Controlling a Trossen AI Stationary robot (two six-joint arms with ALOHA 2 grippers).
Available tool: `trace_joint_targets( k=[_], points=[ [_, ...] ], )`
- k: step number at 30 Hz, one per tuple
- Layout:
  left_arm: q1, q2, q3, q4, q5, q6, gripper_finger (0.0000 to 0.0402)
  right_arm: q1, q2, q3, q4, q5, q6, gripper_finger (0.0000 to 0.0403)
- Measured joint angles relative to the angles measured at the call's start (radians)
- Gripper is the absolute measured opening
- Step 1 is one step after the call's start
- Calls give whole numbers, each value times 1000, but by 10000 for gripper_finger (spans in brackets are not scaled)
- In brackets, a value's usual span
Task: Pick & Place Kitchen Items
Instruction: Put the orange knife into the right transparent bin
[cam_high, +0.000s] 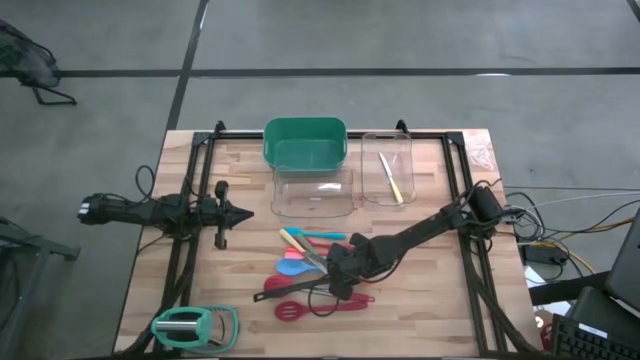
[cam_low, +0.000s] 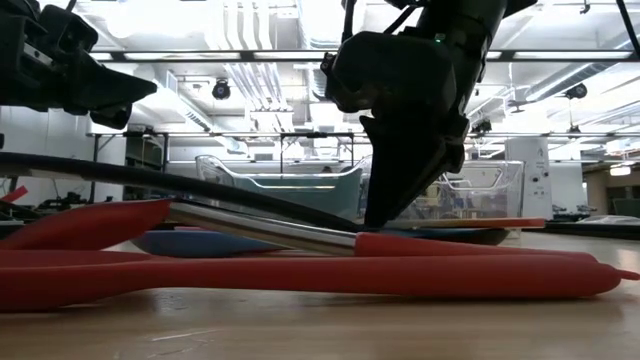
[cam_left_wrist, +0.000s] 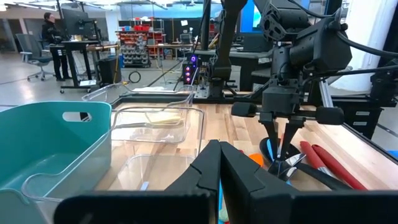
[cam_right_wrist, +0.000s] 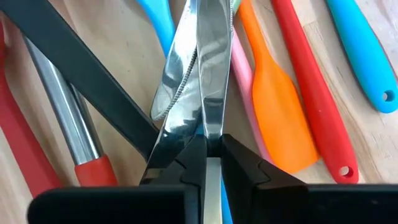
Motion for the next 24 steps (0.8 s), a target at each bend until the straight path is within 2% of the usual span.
trace_joint_targets(
  k=[5, 9, 15, 24],
  points=[
    [0, 0, 0, 0, 0, 0, 10, 0, -34, -2, -12, -15, -20, 32],
    [0, 0, 0, 0, 0, 0, 10, 0, -50, -1, -27, 15, -39, 22],
    [0, 0, 0, 0, 0, 0, 10, -1, -100, -1, -110, 36, -44, 28],
    [0, 0, 0, 0, 0, 0, 10, -38, -224, -1, -305, 222, -46, 28]
  ],
)
